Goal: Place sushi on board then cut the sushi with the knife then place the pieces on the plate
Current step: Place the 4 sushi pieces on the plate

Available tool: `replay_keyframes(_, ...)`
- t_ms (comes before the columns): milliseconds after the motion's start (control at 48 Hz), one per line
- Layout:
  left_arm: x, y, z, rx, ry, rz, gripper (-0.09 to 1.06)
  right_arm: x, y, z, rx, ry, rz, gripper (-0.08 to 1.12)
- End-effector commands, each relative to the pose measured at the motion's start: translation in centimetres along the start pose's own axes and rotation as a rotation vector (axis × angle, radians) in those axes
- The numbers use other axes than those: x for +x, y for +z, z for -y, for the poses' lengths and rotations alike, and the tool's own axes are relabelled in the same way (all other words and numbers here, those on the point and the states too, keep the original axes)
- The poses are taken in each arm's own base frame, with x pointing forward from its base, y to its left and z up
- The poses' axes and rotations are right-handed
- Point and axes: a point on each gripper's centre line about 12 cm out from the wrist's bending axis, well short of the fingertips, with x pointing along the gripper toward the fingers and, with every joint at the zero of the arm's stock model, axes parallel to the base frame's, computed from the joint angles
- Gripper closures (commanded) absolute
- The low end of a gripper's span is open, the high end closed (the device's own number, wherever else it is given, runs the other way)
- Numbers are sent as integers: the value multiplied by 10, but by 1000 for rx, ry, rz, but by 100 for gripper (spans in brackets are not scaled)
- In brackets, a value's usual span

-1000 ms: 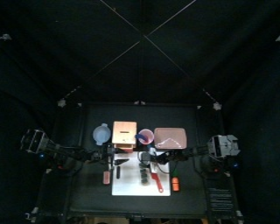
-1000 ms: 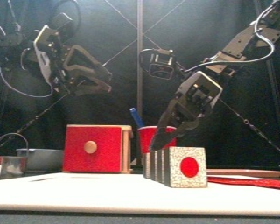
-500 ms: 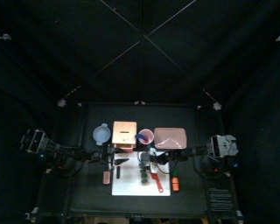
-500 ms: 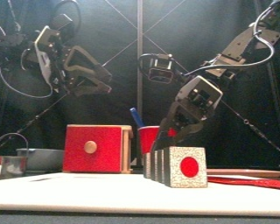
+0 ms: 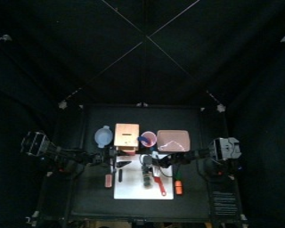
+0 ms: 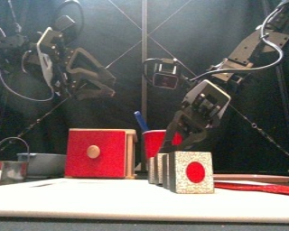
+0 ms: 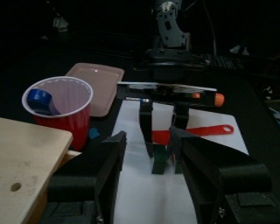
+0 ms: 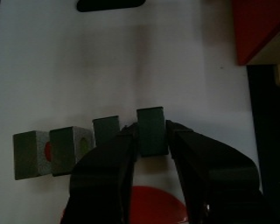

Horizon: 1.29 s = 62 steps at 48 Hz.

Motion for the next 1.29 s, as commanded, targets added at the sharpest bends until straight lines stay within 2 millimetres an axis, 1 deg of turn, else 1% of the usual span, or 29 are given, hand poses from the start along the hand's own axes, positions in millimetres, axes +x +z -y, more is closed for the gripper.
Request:
replay_keyframes(21, 2, 5, 1, -3, -2, 19, 15, -5, 8, -1, 3, 4, 26, 37)
replay_keyframes(167, 2, 5, 1, -3, -3, 16, 15, -8, 12, -1, 5, -7, 36, 39)
replay_keyframes(271, 2, 5, 2, -3, -3, 15, 15, -15, 17, 1, 4, -29, 51, 41)
replay_keyframes(479, 2, 4, 1, -5, -2, 13, 15, -41, 31, 4, 1, -87, 106, 41)
replay_keyframes(562, 2, 4, 2, -5, -3, 13, 15, -52, 33, 4, 9, -104, 125, 41)
replay_keyframes(729, 1, 3, 1, -4, -3, 6, 15, -75, 15, 4, 76, -154, 111, 41)
replay_keyframes(938, 2, 3, 1, -3, -2, 5, 15, -107, -20, 19, 245, -276, 63, 41)
replay_keyframes(1062, 3, 3, 2, -1, -3, 7, 15, -122, -29, 24, 323, -335, 53, 41)
replay_keyframes(1146, 3, 3, 2, -1, -3, 7, 15, -130, -32, 33, 384, -387, 46, 41)
replay_keyframes(1271, 3, 2, 2, 1, -4, 4, 15, -135, -37, 58, 502, -483, 25, 41)
replay_keyframes(1292, 3, 3, 2, 0, -4, 6, 15, -136, -37, 65, 536, -505, 23, 41)
